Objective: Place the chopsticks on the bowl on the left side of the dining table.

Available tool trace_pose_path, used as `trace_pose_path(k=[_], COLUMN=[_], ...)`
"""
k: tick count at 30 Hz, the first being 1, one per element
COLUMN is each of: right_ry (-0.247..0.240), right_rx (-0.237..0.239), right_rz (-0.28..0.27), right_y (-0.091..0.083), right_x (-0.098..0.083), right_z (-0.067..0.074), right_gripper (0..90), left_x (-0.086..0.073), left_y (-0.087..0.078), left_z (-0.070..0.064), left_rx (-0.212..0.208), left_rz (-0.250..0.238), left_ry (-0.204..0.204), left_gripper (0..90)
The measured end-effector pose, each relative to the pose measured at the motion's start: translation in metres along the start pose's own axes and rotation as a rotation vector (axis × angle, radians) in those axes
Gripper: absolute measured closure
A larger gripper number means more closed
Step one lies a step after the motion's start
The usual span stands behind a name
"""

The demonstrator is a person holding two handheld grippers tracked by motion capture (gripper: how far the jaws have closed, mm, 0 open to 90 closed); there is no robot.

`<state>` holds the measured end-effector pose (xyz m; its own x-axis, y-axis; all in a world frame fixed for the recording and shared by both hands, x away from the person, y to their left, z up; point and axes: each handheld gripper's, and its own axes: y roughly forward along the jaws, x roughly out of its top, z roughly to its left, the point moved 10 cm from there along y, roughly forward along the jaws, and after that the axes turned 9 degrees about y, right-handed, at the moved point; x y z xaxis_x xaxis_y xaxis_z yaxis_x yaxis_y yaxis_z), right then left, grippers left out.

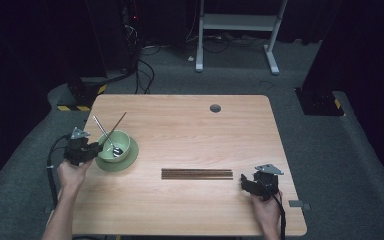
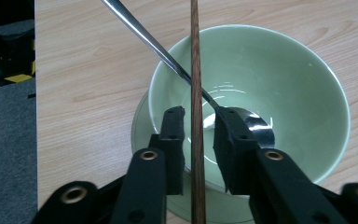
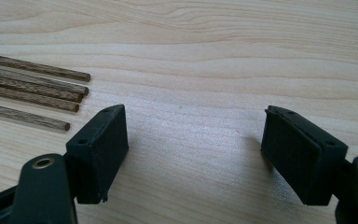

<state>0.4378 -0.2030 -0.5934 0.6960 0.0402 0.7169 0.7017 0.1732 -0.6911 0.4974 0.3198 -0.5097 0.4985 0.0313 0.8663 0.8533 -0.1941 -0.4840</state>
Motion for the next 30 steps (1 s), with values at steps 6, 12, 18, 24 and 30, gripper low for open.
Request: trace_pose_path(k=[6, 12, 18, 24, 30], right_ry=[0.000, 0.000, 0.000, 0.000, 0.000], right_rx=[0.000, 0.000, 0.000, 0.000, 0.000], right_rz=[0.000, 0.000, 0.000, 0.000, 0.000], right_y=[0.000, 0.000, 0.000, 0.000, 0.000], right_x=[0.000, 0.000, 0.000, 0.000, 0.000], right_z=[0.000, 0.000, 0.000, 0.000, 0.000], right_gripper=[22.3, 22.4, 22.3, 22.3, 22.4], left_x=[0.006, 0.010, 0.014, 0.017, 0.019], left_y=[-0.004, -0.006, -0.008, -0.010, -0.010], left_z=[-0.006, -0.014, -0.024, -0.038, -0.052], left_rx=[-0.018, -0.040, -0.062, -0.103, -0.121], left_rz=[-0.033, -0.053, -0.064, -0.067, -0.050], left_ry=[-0.022, -0.043, -0.071, -0.080, -0.057], left_gripper=[63.5, 57.6, 52.1, 50.9, 48.9])
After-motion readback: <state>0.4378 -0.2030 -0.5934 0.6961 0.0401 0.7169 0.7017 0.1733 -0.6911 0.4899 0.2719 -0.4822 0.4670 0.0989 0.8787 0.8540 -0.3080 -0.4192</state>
